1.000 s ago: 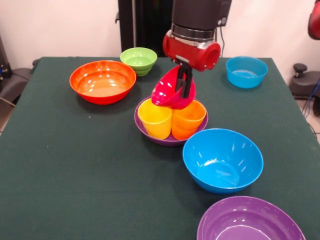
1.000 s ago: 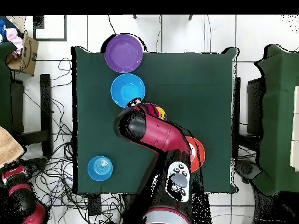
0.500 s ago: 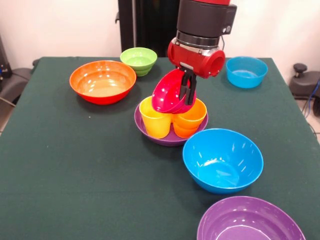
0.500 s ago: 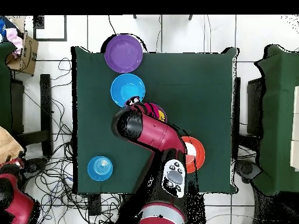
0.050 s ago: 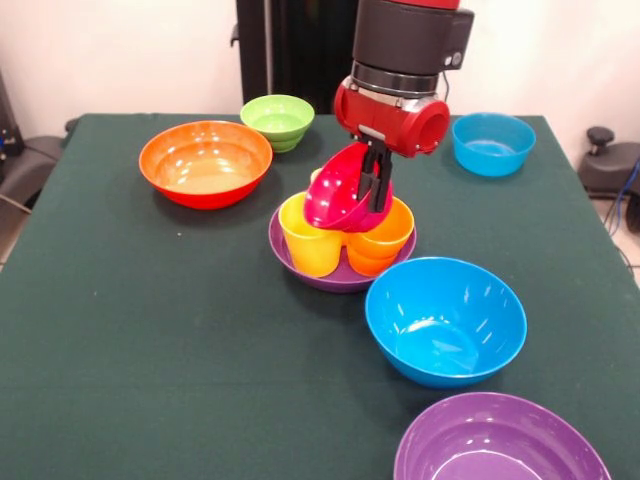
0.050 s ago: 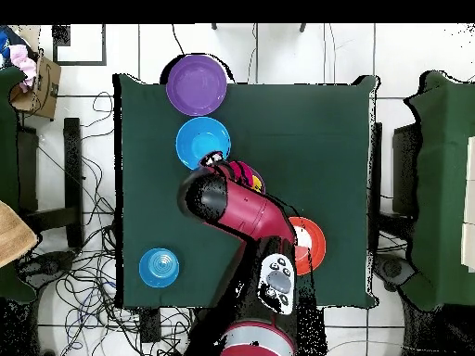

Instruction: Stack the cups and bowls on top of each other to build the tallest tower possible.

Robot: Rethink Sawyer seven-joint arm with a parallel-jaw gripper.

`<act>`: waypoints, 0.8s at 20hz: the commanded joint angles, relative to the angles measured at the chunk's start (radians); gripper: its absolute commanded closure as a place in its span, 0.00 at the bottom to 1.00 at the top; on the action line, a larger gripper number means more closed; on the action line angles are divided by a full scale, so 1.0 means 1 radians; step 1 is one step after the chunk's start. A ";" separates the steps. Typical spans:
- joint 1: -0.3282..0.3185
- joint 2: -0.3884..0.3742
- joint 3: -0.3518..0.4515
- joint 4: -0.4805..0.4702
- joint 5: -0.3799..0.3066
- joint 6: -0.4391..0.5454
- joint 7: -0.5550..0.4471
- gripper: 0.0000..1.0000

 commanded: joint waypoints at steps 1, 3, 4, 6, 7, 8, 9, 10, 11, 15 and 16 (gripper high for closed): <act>0.027 0.044 0.050 0.036 0.036 -0.029 0.203 1.00; 0.029 0.049 0.046 0.032 0.037 -0.031 0.201 1.00; 0.025 0.052 0.052 0.036 0.037 -0.040 0.201 1.00; 0.023 0.053 0.052 0.040 0.035 -0.043 0.199 1.00; 0.022 0.052 0.056 0.044 0.035 -0.040 0.199 1.00; 0.016 0.052 0.070 0.055 0.035 -0.042 0.199 1.00; 0.019 0.053 0.070 0.058 0.035 -0.046 0.201 1.00; 0.015 0.046 0.082 0.073 0.038 -0.050 0.207 1.00; 0.011 0.040 0.094 0.089 0.040 -0.054 0.213 1.00; -0.009 0.015 0.146 0.153 0.046 -0.102 0.240 1.00; -0.012 0.014 0.153 0.162 0.048 -0.112 0.245 1.00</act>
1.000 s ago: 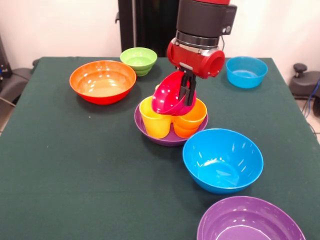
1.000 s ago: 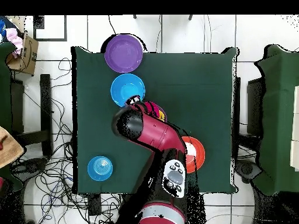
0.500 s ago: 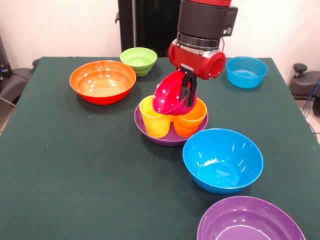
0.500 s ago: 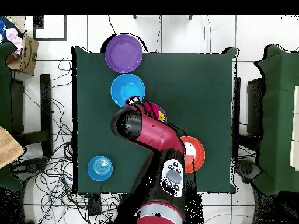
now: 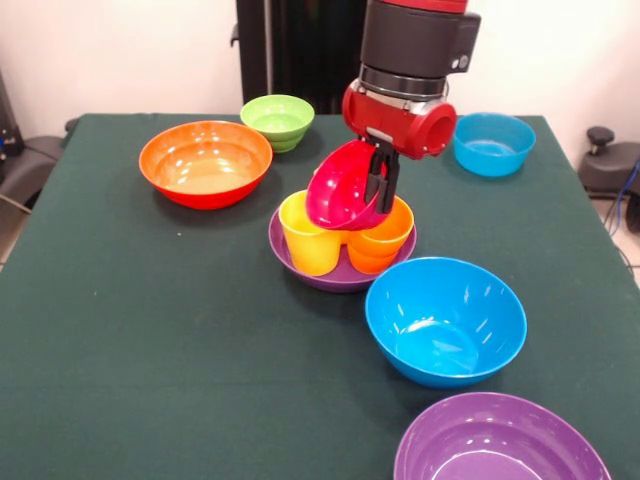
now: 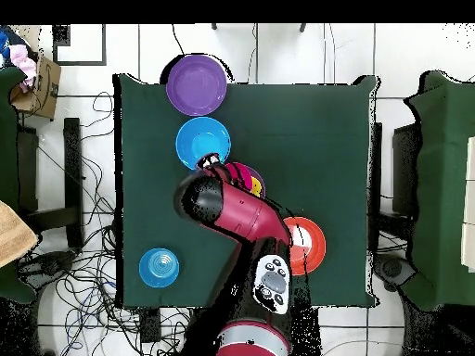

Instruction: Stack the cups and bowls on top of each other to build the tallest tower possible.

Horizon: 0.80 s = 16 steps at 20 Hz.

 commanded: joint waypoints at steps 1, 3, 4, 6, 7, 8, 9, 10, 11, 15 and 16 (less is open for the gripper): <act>-0.019 0.014 0.145 0.144 0.038 -0.094 0.247 1.00; -0.012 0.018 0.144 0.147 0.047 -0.103 0.250 1.00; -0.009 0.019 0.144 0.148 0.052 -0.107 0.253 1.00; 0.001 0.022 0.143 0.152 0.064 -0.113 0.260 1.00; 0.003 0.023 0.148 0.156 0.070 -0.124 0.264 1.00; 0.005 0.024 0.153 0.161 0.076 -0.135 0.269 1.00; 0.003 0.026 0.160 0.166 0.081 -0.147 0.272 1.00; -0.006 0.028 0.176 0.175 0.081 -0.167 0.278 1.00; -0.008 0.031 0.182 0.179 0.083 -0.179 0.282 1.00; -0.040 0.049 0.233 0.204 0.069 -0.245 0.308 1.00; -0.051 0.052 0.252 0.215 0.067 -0.260 0.322 1.00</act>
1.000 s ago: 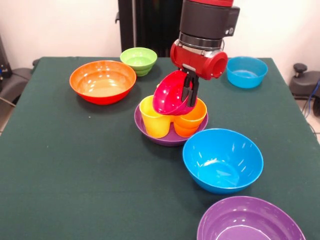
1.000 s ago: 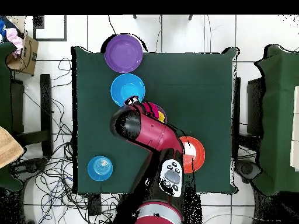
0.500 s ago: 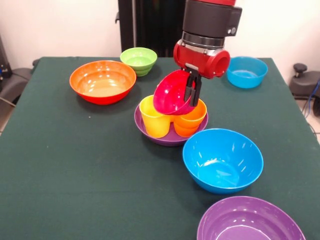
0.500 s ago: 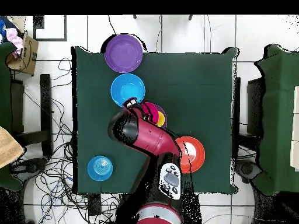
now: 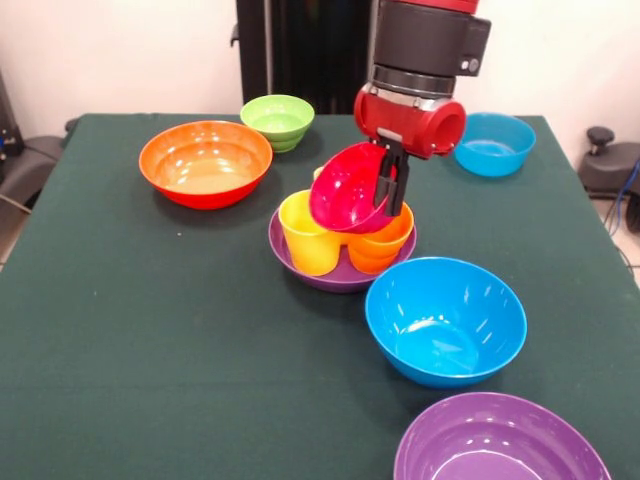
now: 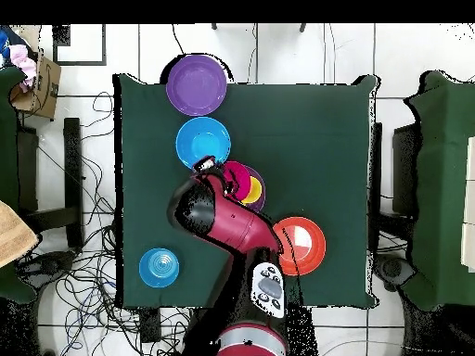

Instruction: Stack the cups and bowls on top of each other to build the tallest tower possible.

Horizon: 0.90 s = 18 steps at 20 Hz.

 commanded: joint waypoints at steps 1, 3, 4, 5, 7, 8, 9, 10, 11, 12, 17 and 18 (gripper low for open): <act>-0.043 0.077 0.201 0.127 0.021 -0.087 0.307 1.00; -0.050 0.088 0.221 0.137 0.018 -0.116 0.331 1.00; -0.044 0.100 0.221 0.138 0.019 -0.139 0.347 1.00; -0.043 0.106 0.225 0.140 0.020 -0.151 0.356 1.00; -0.029 0.116 0.221 0.142 0.031 -0.169 0.377 1.00; -0.022 0.119 0.218 0.144 0.038 -0.175 0.386 1.00; -0.019 0.122 0.217 0.145 0.038 -0.180 0.390 1.00; -0.014 0.124 0.213 0.147 0.043 -0.180 0.393 1.00; -0.010 0.125 0.210 0.148 0.046 -0.179 0.394 1.00; -0.006 0.127 0.204 0.150 0.049 -0.174 0.391 1.00; 0.059 0.113 0.108 0.148 0.092 -0.030 0.307 1.00; 0.089 0.108 0.059 0.141 0.100 0.060 0.272 1.00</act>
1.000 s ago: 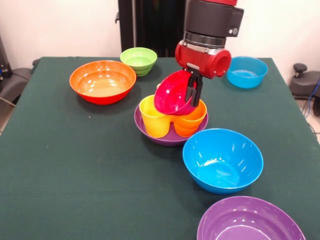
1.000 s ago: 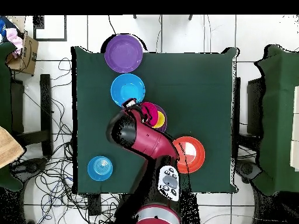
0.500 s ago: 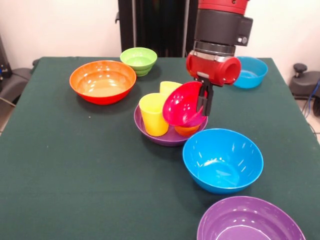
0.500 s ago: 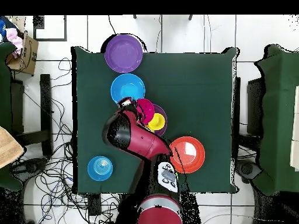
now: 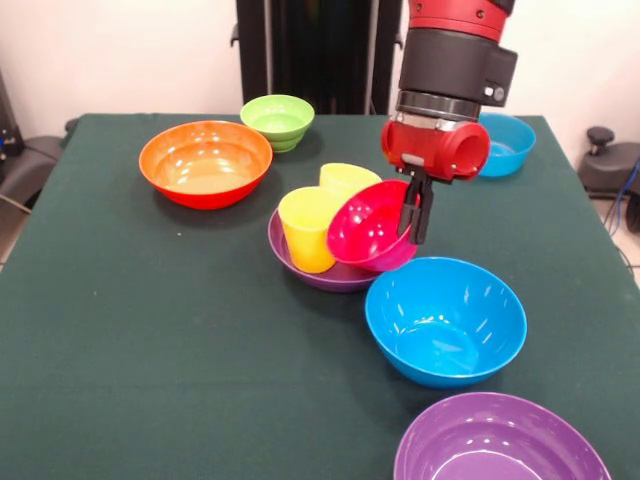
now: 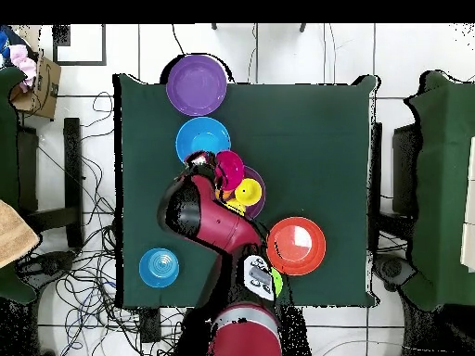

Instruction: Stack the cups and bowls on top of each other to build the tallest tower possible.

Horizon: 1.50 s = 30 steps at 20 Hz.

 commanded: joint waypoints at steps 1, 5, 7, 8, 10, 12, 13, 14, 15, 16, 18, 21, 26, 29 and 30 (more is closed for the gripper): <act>0.109 0.067 -0.050 0.101 0.063 0.333 0.110 1.00; 0.159 0.077 -0.155 0.078 0.015 0.477 0.062 1.00; 0.143 0.065 -0.152 0.091 -0.010 0.493 0.061 1.00; 0.133 0.058 -0.147 0.099 -0.023 0.491 0.061 1.00; 0.124 0.046 -0.145 0.108 -0.035 0.500 0.061 1.00; 0.105 0.027 -0.137 0.125 -0.050 0.512 0.051 1.00; 0.101 0.026 -0.136 0.128 -0.053 0.508 0.050 1.00; 0.097 0.026 -0.135 0.131 -0.056 0.504 0.050 1.00; 0.097 0.028 -0.136 0.130 -0.056 0.504 0.052 1.00; 0.095 0.033 -0.140 0.130 -0.062 0.495 0.049 1.00; 0.089 0.045 -0.139 0.129 -0.068 0.477 0.050 1.00; 0.077 0.070 -0.138 0.123 -0.084 0.440 0.045 1.00; 0.048 0.096 -0.113 0.120 -0.111 0.374 0.052 1.00; 0.037 0.112 -0.099 0.116 -0.120 0.342 0.064 1.00; 0.035 0.116 -0.096 0.113 -0.123 0.333 0.066 1.00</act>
